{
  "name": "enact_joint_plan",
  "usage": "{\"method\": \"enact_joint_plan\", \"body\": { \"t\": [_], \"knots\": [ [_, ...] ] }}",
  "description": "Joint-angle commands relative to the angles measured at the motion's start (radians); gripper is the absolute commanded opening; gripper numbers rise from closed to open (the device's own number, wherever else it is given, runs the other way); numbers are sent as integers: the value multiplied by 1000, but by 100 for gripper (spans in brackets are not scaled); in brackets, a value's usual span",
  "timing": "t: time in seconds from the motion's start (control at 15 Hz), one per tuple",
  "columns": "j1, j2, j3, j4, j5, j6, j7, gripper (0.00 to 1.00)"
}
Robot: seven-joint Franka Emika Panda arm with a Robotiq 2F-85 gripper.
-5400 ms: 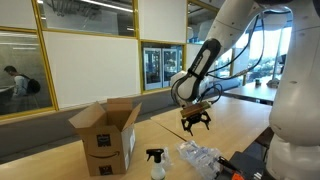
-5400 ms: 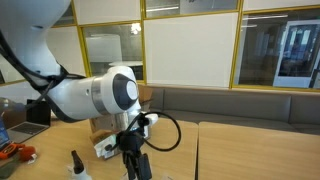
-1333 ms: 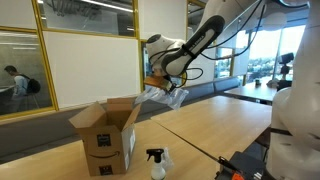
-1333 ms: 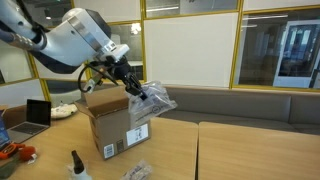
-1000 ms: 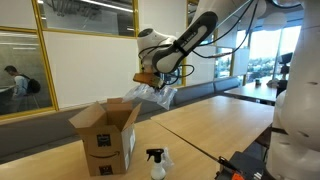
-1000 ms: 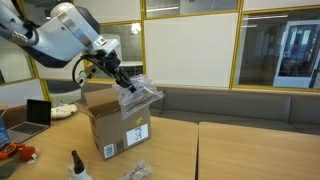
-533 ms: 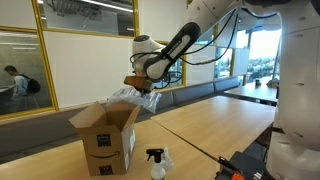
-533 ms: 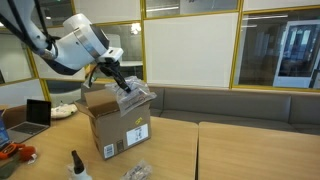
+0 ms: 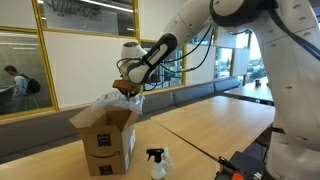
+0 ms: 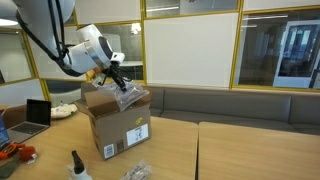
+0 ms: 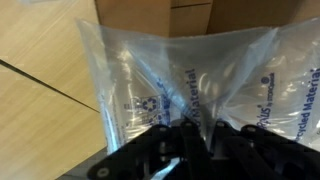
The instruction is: Put all the plastic bag and the spray bottle in the carton box
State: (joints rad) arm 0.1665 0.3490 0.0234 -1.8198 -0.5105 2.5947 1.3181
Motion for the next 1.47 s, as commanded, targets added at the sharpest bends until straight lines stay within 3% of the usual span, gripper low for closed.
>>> {"method": "enact_joint_plan", "body": {
  "t": [0.0,0.2,0.53,0.6,0.67,1.2,1.27,1.4],
  "knots": [
    [34,112,-1,170,88,0,-135,8],
    [43,174,8,236,180,13,-230,8],
    [36,242,40,250,363,55,-399,9],
    [35,246,43,246,396,58,-432,15],
    [35,255,44,244,424,57,-461,35],
    [14,251,33,179,586,36,-622,94],
    [10,244,31,168,599,31,-635,99],
    [5,217,15,142,610,16,-650,100]
  ]
}}
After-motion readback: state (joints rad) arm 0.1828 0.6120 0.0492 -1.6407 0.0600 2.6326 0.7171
